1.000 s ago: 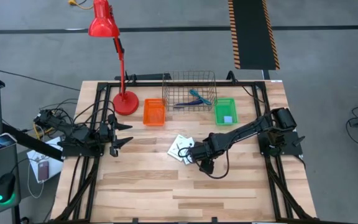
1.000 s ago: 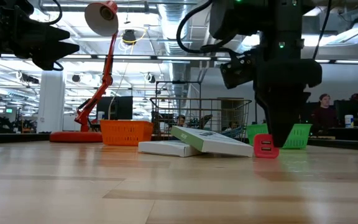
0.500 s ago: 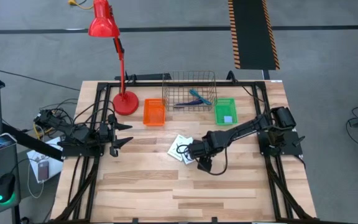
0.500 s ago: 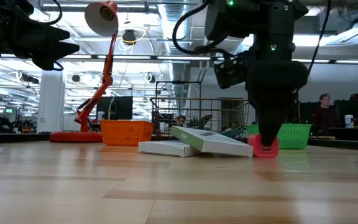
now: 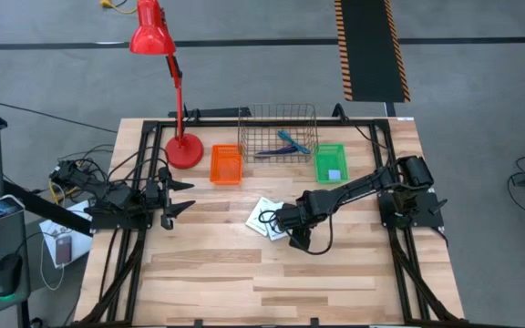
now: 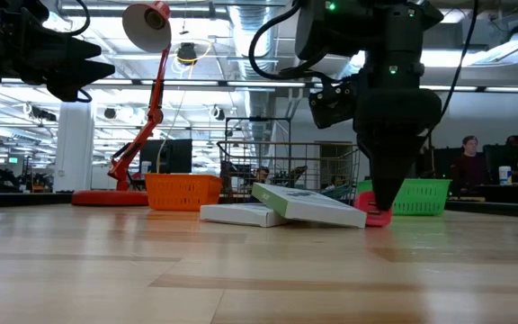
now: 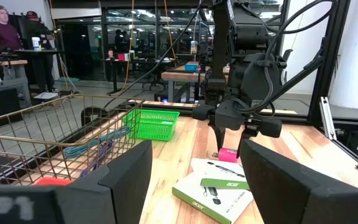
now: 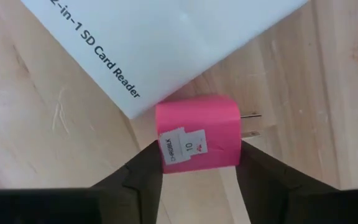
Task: Pick and place items into bin
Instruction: Put the pink charger adapter into the green bin
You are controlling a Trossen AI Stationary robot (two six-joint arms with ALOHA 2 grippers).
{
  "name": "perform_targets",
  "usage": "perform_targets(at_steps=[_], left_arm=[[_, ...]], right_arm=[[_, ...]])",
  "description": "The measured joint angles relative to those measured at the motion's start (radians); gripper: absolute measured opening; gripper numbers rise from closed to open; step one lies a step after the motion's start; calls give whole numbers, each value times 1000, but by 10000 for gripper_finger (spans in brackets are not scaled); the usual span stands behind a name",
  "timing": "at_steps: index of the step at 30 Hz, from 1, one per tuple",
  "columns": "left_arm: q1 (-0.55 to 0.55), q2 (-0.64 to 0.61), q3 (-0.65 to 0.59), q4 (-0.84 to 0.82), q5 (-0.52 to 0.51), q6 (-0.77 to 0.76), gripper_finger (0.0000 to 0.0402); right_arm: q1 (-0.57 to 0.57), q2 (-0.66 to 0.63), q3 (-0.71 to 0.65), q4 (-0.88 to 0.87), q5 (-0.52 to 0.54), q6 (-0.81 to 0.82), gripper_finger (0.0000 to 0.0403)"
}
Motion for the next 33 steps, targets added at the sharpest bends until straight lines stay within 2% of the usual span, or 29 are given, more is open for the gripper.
perform_targets(at_steps=[7,18,26,33], left_arm=[[0,0,0,0,0,0,233],[0,0,0,0,0,0,233],[0,0,0,0,0,0,233],[0,0,0,0,0,0,233]], right_arm=[[-2,0,3,-66,-2,3,161],[-21,0,92,-381,17,8,161],[-60,0,144,-632,155,8,161],[-161,0,150,-708,349,8,161]])
